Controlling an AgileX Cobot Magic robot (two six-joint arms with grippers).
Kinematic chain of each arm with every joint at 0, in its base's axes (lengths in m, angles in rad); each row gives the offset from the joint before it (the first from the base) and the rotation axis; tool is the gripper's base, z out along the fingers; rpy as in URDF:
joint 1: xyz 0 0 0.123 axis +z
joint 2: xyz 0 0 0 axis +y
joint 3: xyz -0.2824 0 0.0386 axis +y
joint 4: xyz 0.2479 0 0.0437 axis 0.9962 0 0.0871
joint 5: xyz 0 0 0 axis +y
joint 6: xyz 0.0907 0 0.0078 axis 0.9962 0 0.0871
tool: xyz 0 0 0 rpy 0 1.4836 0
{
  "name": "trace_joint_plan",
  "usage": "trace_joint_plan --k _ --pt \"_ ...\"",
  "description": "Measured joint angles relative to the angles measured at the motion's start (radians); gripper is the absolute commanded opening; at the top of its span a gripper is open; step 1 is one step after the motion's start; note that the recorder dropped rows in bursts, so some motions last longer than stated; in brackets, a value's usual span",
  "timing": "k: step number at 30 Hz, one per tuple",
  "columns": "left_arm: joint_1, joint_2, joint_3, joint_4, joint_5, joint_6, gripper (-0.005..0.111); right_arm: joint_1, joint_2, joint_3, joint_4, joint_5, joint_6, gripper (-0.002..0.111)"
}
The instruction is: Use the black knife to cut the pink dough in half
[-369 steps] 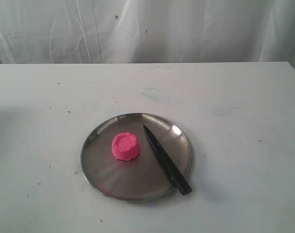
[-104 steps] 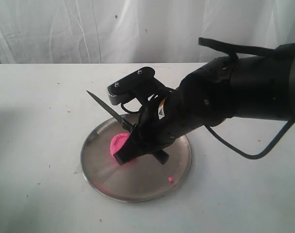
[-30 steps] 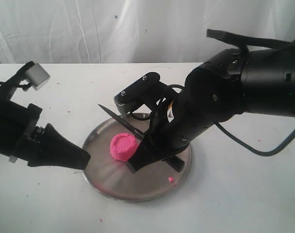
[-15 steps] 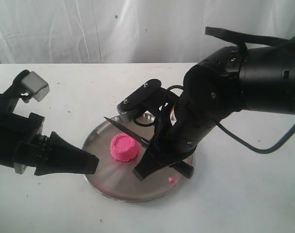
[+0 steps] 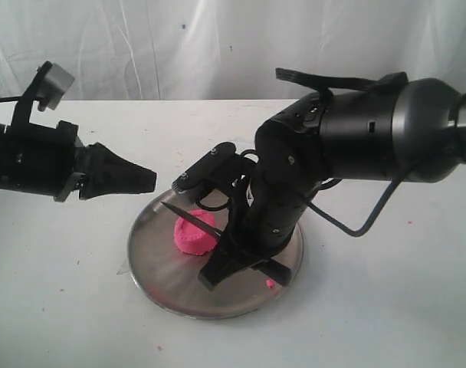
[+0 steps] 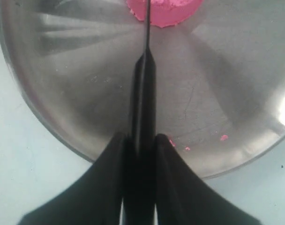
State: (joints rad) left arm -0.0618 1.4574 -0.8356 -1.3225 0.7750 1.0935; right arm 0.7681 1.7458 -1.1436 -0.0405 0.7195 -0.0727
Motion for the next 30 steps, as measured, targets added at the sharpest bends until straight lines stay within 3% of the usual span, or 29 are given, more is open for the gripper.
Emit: trace_joint_plan --k 5,12,30 --pt "0.045 0.147 -0.074 -0.013 0.056 0.036 0.000 0.000 0.004 0.000 -0.018 -0.036 0.000 0.000" --pt "0.048 0.277 -0.150 -0.053 0.077 0.096 0.000 0.000 0.006 0.000 -0.080 -0.072 0.026 0.000" --pt "0.048 0.397 -0.173 -0.129 0.115 0.167 0.000 0.000 0.085 0.000 -0.122 -0.128 0.028 0.000"
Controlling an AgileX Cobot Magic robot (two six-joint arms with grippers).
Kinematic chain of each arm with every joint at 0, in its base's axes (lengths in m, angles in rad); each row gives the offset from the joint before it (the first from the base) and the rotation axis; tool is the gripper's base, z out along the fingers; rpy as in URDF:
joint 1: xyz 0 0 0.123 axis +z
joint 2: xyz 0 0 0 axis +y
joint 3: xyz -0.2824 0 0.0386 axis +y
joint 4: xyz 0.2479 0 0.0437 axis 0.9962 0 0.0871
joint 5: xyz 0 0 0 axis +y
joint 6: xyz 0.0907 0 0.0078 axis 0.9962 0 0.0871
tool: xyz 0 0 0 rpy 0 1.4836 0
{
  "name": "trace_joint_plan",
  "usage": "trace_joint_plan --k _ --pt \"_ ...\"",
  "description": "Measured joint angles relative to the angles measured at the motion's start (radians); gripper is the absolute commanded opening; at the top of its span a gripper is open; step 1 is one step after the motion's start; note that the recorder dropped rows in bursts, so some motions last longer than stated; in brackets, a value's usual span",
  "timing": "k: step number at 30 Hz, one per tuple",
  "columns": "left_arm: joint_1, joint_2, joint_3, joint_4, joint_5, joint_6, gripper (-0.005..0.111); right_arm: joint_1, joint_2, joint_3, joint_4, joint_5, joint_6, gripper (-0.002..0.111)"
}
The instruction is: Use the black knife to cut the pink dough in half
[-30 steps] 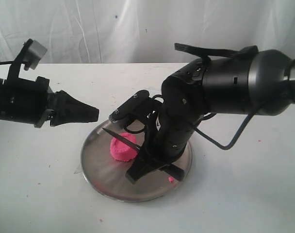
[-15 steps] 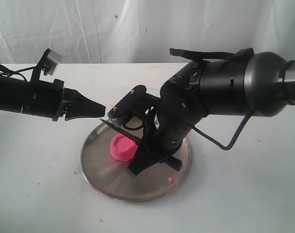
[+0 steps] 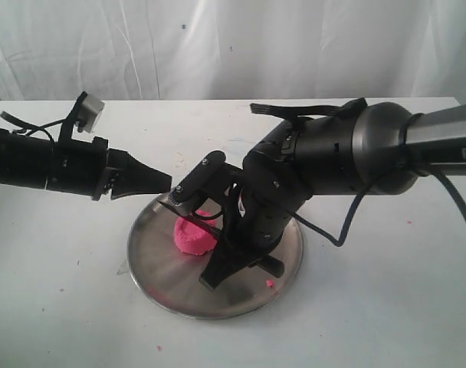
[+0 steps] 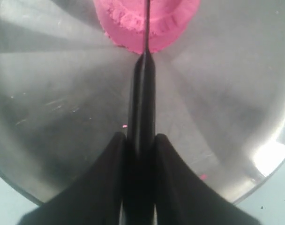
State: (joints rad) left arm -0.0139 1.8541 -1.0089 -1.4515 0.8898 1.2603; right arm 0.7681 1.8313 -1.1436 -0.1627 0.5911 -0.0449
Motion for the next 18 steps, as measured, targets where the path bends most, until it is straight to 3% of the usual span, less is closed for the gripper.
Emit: trace_joint_plan --k 18 --pt "0.000 0.070 0.000 -0.067 0.006 0.067 0.000 0.000 0.025 -0.004 -0.026 -0.045 0.032 0.000"
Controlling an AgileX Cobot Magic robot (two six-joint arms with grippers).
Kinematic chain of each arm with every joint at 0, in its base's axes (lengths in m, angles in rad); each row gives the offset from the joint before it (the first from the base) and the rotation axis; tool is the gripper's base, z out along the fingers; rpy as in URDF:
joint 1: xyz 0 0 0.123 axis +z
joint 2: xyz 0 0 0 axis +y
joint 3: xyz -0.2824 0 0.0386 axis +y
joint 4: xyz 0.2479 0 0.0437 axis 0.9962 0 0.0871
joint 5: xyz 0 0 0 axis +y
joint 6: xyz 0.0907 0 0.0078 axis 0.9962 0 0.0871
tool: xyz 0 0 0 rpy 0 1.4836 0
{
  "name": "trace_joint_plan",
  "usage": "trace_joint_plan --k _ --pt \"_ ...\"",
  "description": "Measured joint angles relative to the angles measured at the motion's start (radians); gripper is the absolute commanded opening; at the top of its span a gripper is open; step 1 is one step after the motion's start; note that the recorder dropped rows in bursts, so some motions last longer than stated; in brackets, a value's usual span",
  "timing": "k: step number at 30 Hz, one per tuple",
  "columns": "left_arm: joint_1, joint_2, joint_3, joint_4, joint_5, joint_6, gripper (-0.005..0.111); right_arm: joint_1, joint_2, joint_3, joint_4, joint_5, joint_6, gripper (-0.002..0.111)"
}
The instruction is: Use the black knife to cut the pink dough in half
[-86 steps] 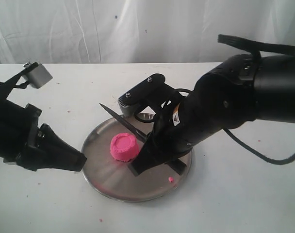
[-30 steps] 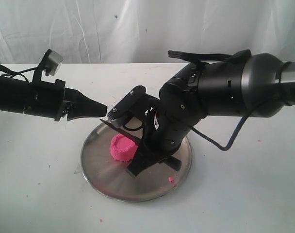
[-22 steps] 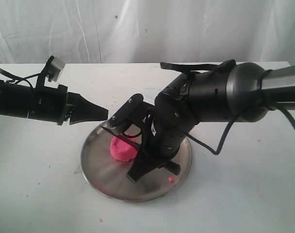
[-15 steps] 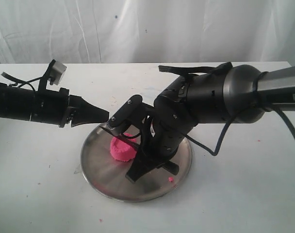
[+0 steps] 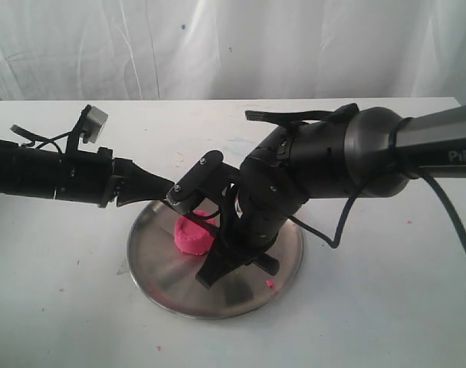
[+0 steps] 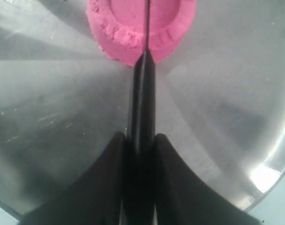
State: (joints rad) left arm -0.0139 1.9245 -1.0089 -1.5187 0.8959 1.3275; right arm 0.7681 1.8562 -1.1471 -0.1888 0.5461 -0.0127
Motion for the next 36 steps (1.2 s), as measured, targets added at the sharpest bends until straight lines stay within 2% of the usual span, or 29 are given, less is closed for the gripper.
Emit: trace_joint_plan --k 10,36 --pt "0.000 0.007 -0.001 -0.032 0.002 0.026 0.000 0.000 0.004 0.000 -0.030 -0.006 0.013 0.000" --pt "0.000 0.157 -0.015 -0.142 0.012 0.120 0.000 0.000 0.004 0.000 -0.032 -0.006 0.028 0.000"
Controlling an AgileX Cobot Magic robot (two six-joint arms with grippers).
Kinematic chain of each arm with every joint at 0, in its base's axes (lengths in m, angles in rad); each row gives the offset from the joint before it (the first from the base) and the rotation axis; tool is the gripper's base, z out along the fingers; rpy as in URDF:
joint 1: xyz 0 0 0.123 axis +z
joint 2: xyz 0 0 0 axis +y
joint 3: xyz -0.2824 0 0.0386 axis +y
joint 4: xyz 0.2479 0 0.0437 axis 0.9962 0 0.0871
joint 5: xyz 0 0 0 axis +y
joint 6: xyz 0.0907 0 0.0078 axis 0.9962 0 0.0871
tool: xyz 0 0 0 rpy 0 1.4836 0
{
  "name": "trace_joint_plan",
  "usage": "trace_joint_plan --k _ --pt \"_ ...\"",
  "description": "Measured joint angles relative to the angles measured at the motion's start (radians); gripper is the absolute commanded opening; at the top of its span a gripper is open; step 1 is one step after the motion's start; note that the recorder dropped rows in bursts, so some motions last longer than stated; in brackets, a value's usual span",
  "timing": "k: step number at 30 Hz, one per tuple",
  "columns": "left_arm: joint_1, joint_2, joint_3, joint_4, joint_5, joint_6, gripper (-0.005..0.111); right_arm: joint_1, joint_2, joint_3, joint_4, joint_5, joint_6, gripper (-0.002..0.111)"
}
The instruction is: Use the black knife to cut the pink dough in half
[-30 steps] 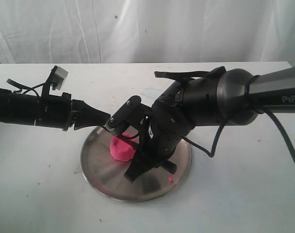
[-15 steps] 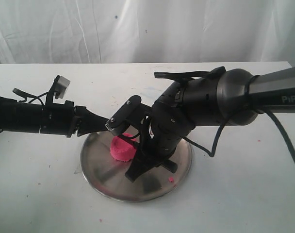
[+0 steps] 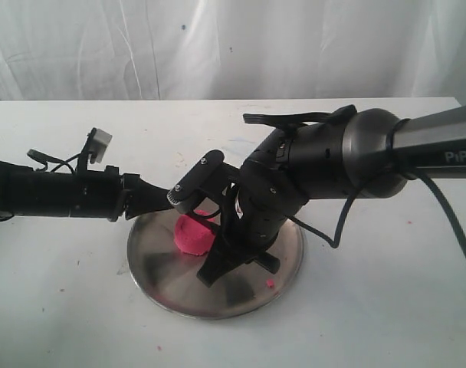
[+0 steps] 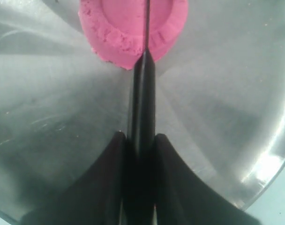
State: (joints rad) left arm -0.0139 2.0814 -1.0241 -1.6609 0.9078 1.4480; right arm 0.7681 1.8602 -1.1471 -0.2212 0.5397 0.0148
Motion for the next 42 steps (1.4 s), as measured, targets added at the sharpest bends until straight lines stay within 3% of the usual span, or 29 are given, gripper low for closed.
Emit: trace_joint_plan --k 17,28,42 --pt "0.000 0.057 -0.010 -0.014 -0.002 0.008 0.000 0.000 0.000 0.000 -0.002 0.000 0.002 0.000" --pt "0.024 0.020 -0.095 0.029 0.122 -0.030 0.000 0.000 0.000 0.000 -0.002 0.000 0.002 0.000" --pt "0.028 -0.037 -0.123 0.251 -0.069 -0.169 0.000 0.000 0.000 0.000 -0.002 0.000 0.002 0.000"
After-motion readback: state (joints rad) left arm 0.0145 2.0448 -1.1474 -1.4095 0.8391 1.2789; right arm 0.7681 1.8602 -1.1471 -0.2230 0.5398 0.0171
